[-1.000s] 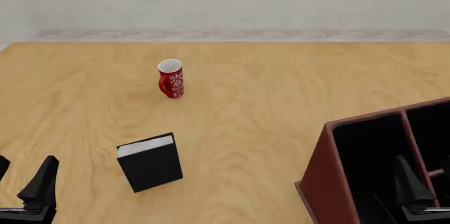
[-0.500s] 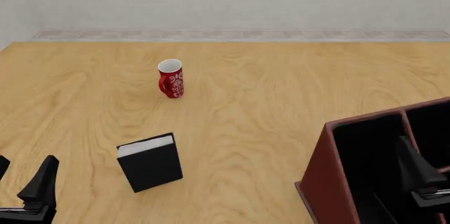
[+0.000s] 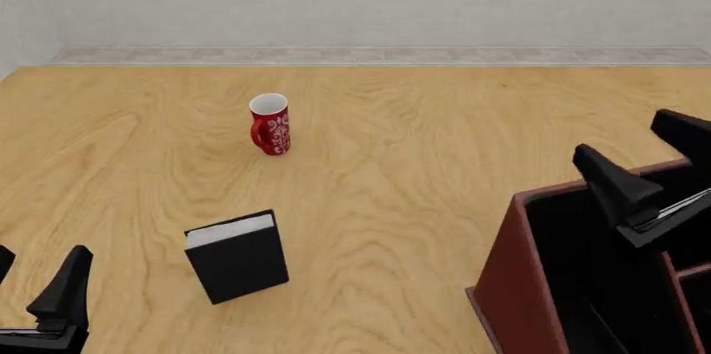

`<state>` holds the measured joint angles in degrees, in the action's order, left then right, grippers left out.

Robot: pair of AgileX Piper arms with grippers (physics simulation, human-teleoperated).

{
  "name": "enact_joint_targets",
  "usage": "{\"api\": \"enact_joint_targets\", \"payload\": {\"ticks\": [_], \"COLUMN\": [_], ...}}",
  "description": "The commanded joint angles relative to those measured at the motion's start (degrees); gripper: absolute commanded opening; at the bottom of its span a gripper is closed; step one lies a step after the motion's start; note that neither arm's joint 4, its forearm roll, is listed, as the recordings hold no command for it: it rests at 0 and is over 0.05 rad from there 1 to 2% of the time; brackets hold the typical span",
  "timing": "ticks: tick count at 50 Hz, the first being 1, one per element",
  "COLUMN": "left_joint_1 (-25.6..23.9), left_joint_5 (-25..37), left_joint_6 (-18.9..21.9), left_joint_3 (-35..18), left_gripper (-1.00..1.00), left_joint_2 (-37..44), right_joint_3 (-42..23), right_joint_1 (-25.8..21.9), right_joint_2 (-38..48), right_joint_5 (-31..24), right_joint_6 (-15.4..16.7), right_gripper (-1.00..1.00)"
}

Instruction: Pick up the book and place it in the left compartment of the caddy.

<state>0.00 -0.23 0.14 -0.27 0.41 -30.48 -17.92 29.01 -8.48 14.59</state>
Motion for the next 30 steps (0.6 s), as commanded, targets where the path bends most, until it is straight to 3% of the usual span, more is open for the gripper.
{"api": "enact_joint_targets", "payload": {"ticks": [1, 8, 15, 20, 26, 27, 30], "left_joint_1": [-0.01, 0.0, 0.0, 0.0, 0.0, 0.0, 0.0], "left_joint_5": [-0.03, 0.04, 0.08, 0.07, 0.01, -0.01, -0.03], "left_joint_6": [0.05, 0.04, 0.04, 0.03, 0.04, 0.04, 0.03], "left_joint_3": [0.15, 0.07, 0.07, 0.08, 0.1, 0.09, 0.13], "left_gripper": [1.0, 1.0, 1.0, 1.0, 1.0, 1.0, 1.0], "left_joint_2": [-0.19, -0.19, -0.21, -0.19, -0.18, -0.13, -0.14], "right_joint_3": [-9.18, -13.5, -17.97, -20.54, -24.87, -25.85, -27.25], "right_joint_1": [-5.54, -7.32, -10.43, -11.57, -13.77, -14.71, -15.34], "right_joint_2": [9.79, 13.78, 18.73, 21.91, 25.42, 27.14, 28.83], "right_joint_5": [-4.0, -6.05, -8.93, -10.55, -13.25, -14.32, -15.29], "right_joint_6": [6.6, 10.09, 9.55, 12.67, 11.89, 13.63, 14.5], "right_gripper": [1.0, 1.0, 1.0, 1.0, 1.0, 1.0, 1.0]}}
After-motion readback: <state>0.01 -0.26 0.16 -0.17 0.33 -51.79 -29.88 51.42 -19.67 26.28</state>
